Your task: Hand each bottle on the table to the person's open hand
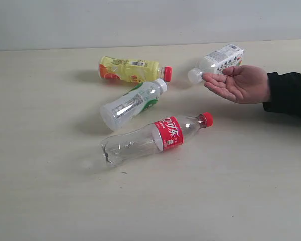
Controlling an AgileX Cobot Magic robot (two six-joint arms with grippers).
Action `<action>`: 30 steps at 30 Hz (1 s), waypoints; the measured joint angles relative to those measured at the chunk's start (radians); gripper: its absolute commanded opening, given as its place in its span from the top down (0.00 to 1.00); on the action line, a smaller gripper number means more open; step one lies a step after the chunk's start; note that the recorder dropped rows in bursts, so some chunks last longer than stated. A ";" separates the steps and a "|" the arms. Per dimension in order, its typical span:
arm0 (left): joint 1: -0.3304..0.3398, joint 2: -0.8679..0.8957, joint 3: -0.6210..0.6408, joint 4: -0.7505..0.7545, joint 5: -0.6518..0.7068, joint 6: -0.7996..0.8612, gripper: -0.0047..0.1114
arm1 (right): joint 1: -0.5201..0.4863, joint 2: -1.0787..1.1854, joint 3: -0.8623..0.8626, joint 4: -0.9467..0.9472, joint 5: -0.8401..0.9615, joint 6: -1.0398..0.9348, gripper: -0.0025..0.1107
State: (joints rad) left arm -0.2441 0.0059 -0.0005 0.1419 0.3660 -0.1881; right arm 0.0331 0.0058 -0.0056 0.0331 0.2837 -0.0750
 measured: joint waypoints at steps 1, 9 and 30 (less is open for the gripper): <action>0.000 0.000 0.000 0.000 0.000 0.000 0.96 | 0.000 0.000 0.000 0.000 0.000 0.000 0.98; 0.000 0.000 0.002 0.017 -0.036 -0.002 0.96 | 0.000 0.000 0.000 0.000 0.000 0.000 0.98; 0.000 0.014 -0.034 -0.086 -0.742 -0.409 0.96 | 0.000 0.000 0.000 0.000 0.000 0.000 0.98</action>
State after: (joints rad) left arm -0.2441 0.0196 -0.0345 0.0564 -0.3764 -0.5968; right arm 0.0331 0.0058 -0.0056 0.0331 0.2837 -0.0750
